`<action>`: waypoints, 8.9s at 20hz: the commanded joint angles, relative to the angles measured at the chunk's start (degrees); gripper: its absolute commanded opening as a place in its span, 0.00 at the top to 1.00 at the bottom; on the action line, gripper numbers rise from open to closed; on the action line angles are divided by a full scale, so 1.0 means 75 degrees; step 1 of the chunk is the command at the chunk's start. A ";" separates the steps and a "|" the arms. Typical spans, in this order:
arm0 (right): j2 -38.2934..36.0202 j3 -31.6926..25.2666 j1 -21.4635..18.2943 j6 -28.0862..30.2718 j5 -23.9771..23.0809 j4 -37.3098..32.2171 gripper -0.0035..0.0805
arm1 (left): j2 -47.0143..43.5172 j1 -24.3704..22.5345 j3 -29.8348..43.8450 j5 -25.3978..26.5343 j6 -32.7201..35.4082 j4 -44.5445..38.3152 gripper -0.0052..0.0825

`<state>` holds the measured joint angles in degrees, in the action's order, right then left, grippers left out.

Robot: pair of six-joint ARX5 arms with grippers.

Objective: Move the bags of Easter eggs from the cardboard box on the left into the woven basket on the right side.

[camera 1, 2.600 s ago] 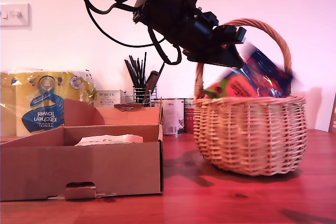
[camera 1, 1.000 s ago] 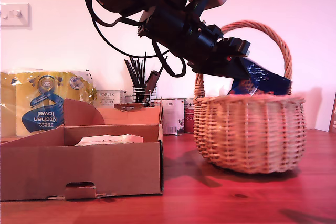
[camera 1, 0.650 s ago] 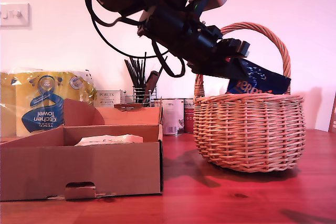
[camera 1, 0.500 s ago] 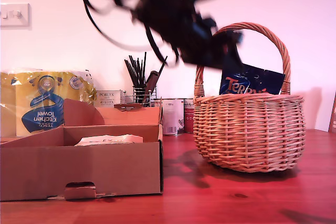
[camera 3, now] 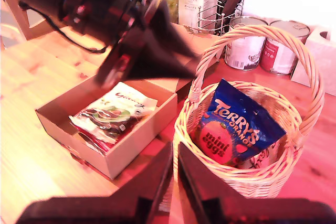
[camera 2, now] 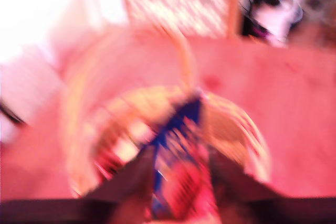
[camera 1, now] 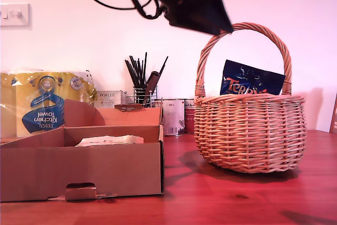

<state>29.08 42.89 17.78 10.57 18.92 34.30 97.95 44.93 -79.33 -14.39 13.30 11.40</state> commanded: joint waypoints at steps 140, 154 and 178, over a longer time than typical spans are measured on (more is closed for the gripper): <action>0.2935 -0.0160 0.1955 0.0003 -0.0236 -0.2104 0.97 | 0.0825 -0.3389 -0.1040 -0.3232 -0.1649 0.5523 0.97; 0.2734 -0.0160 0.1955 0.0003 -0.0411 -0.1964 0.97 | 0.0822 -0.3389 -0.1040 -0.3564 -0.1623 0.5557 0.97; 0.2675 -0.0160 0.1955 0.0003 -0.0510 -0.1763 0.97 | 0.0723 -0.3544 -0.1649 -0.5724 -0.1778 0.5444 0.97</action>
<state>49.71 42.72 32.62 10.55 15.44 21.08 105.03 18.06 -91.24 -55.92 0.19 52.53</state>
